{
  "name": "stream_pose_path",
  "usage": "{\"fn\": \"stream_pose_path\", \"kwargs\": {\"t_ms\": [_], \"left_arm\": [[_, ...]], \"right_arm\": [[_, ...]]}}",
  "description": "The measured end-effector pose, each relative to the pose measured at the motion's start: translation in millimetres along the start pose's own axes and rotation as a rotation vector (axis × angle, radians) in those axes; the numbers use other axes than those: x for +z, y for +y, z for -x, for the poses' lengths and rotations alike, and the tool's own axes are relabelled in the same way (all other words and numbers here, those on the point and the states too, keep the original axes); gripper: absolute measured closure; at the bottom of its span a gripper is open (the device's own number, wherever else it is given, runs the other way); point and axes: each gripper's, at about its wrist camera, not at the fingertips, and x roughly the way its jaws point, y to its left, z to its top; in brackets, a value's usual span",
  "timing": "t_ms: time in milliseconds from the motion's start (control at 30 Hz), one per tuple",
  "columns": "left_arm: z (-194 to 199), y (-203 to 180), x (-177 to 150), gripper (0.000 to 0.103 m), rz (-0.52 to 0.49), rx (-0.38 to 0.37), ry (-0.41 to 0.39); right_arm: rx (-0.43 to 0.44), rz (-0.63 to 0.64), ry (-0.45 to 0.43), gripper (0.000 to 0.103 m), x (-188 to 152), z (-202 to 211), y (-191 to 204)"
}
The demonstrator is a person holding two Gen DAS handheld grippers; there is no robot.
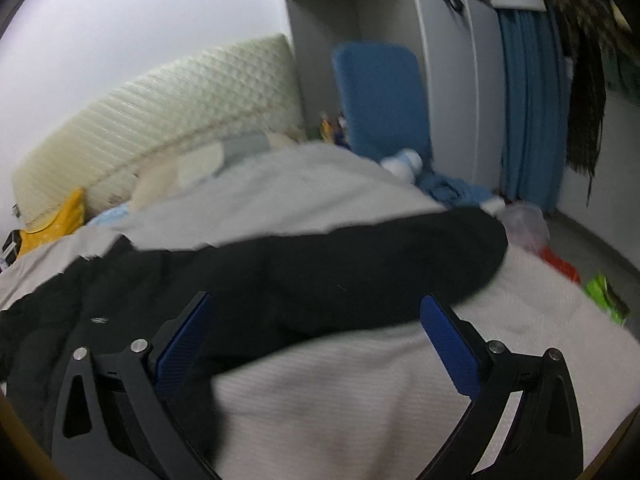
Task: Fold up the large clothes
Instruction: 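Reach the right tool to the black jacket sleeve cuff and grasp it, then lift the gripped sleeve with the right tool and carry it across the jacket body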
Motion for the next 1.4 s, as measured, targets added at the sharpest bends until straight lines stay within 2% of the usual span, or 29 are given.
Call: {"fn": "stream_pose_path", "kwargs": {"t_ms": [200,367,467,567,733,867,1033,1100,1200,1267,1333,1400], "left_arm": [[-13.6,-8.7,-9.7,0.001,-0.012,0.011,0.032],[-12.3,-7.8,-17.3,0.001,-0.022,0.019,0.008],[-16.4,-5.2,-17.0,0.001,-0.005,0.015,-0.001],[-23.0,-3.6,-16.0,0.001,0.015,-0.006,-0.005],[-38.1,-16.0,-21.3,0.001,-0.022,-0.009,0.014],[-44.9,-27.2,-26.7,0.001,-0.064,0.006,0.005],[-61.6,-36.1,-31.3,0.001,-0.087,0.020,0.032],[-67.0,-37.0,-32.8,0.001,-0.091,0.025,0.044],[-76.1,-40.2,-36.2,0.001,-0.100,0.035,0.065],[-80.3,-41.5,-38.3,0.001,-0.106,0.037,0.078],[-83.3,-42.9,-40.4,0.001,-0.113,0.040,0.085],[-84.4,-43.9,-41.1,0.001,-0.118,0.046,0.086]], "right_arm": [[0.033,-0.186,0.108,0.005,-29.2,-43.8,-47.0],[0.115,-0.430,0.113,0.012,-41.7,-68.6,-84.7],[0.154,-0.526,0.076,0.014,-43.6,-81.2,-98.4],[0.169,-0.563,0.030,0.014,-39.8,-86.1,-111.4],[0.175,-0.681,-0.021,0.015,-35.6,-104.5,-148.8],[0.174,-0.677,-0.084,0.018,-22.6,-123.4,-160.4],[0.143,-0.686,-0.144,0.022,-12.2,-144.4,-167.8],[0.151,-0.679,-0.155,0.028,-7.6,-152.5,-167.6],[0.192,-0.706,-0.169,0.044,-4.8,-163.3,-175.9],[0.210,-0.753,-0.188,0.062,-7.9,-165.8,-184.2],[0.221,-0.780,-0.203,0.070,-10.6,-163.2,-186.0],[0.215,-0.754,-0.196,0.078,-6.7,-161.5,-180.1]]}}
